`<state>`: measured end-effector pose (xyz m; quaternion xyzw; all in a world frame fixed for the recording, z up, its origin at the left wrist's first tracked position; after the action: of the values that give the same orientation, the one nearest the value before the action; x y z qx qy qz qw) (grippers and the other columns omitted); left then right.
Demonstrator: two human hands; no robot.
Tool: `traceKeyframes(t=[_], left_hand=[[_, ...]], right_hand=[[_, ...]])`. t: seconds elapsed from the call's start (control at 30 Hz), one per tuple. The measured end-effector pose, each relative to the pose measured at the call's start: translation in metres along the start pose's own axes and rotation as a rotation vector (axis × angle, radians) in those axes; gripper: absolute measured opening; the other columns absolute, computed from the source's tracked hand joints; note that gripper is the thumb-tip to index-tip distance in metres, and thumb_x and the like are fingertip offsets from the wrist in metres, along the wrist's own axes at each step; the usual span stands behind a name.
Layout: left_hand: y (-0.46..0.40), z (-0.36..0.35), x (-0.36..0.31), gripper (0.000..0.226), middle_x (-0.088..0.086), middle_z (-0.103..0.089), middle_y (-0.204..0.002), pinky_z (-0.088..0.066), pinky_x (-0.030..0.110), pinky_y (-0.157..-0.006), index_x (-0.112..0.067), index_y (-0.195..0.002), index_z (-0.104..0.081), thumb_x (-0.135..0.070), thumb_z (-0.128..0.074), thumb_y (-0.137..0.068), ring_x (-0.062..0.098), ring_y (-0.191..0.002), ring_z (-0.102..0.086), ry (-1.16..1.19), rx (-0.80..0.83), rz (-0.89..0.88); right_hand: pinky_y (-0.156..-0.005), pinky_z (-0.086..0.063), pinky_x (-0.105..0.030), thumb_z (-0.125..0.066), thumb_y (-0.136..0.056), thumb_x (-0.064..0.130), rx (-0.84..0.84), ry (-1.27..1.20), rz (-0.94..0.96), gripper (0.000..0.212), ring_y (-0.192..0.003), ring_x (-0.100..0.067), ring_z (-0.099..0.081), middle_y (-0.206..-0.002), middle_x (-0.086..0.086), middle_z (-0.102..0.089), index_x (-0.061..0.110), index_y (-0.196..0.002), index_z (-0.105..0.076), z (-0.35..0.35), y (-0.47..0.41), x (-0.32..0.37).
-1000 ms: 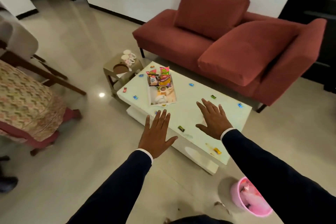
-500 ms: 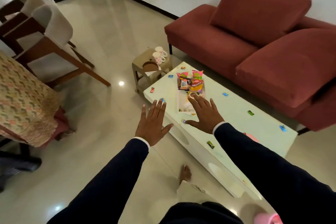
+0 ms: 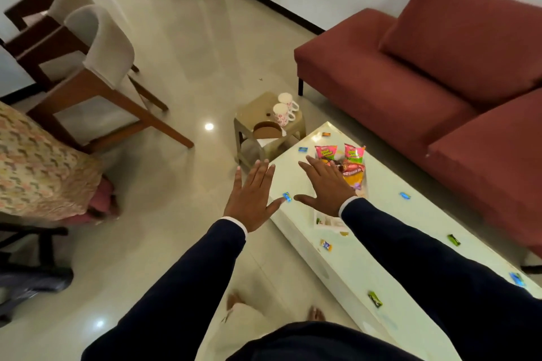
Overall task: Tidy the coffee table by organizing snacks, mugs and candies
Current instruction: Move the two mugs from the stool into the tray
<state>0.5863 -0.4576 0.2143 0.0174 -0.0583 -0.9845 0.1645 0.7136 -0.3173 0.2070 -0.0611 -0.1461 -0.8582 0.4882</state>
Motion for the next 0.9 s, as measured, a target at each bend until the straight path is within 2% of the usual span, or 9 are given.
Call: traceKeyframes(t=[0.1,0.33,0.47,0.73,0.9], left_hand=[[-0.038,-0.006,0.037,0.085,0.006,-0.006,-0.172,-0.005,0.059,-0.125,-0.014,-0.164,-0.004,-0.067,-0.022,-0.100,0.023,-0.159,0.000,0.006,0.009,-0.028],[-0.123,0.002,0.148,0.078,0.006,-0.007,-0.172,-0.006,0.060,-0.125,-0.014,-0.163,-0.005,-0.060,-0.027,-0.104,0.022,-0.159,-0.002,0.058,0.071,-0.155],[-0.170,0.009,0.197,0.076,0.007,-0.006,-0.172,-0.006,0.059,-0.125,-0.013,-0.163,-0.004,-0.057,-0.027,-0.106,0.024,-0.159,-0.002,-0.014,0.112,-0.268],[-0.272,-0.003,0.233,0.071,0.006,-0.014,-0.171,-0.019,0.060,-0.123,-0.019,-0.162,-0.007,-0.055,-0.032,-0.106,0.025,-0.157,-0.018,-0.055,0.176,-0.435],[-0.339,-0.013,0.246,0.070,0.008,-0.017,-0.170,-0.019,0.060,-0.123,-0.018,-0.161,-0.012,-0.054,-0.034,-0.105,0.027,-0.156,-0.020,-0.045,0.249,-0.468]], right_hand=[[-0.126,-0.011,-0.056,-0.048,-0.089,0.073,0.008,0.009,-0.009,0.093,-0.155,-0.030,-0.016,-0.169,-0.008,-0.015,0.021,-0.160,-0.018,0.000,-0.049,0.010],[-0.126,-0.011,-0.052,-0.045,-0.093,0.070,-0.007,0.018,-0.133,0.085,-0.154,-0.028,-0.020,-0.168,-0.005,-0.017,0.022,-0.159,-0.019,0.006,-0.169,0.035],[-0.125,-0.011,-0.053,-0.049,-0.093,0.066,-0.025,-0.019,-0.203,0.082,-0.153,-0.028,-0.022,-0.167,-0.006,-0.021,0.023,-0.157,-0.023,0.010,-0.221,0.049],[-0.124,-0.011,-0.053,-0.049,-0.095,0.062,-0.009,-0.104,-0.348,0.077,-0.153,-0.028,-0.025,-0.166,-0.005,-0.024,0.024,-0.157,-0.022,-0.001,-0.297,0.030],[-0.126,-0.012,-0.053,-0.046,-0.099,0.058,0.020,-0.232,-0.434,0.071,-0.153,-0.027,-0.023,-0.166,-0.005,-0.023,0.023,-0.157,-0.023,-0.005,-0.350,-0.006]])
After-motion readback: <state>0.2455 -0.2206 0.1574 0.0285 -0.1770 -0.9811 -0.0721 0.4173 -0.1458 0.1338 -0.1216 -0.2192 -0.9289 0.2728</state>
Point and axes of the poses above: each hand's wrist, its own y-axis away from the middle knuckle, its own z-axis out of the back of the hand, x = y × z, the point moved 6 cm from there along -y, towards the middle knuckle
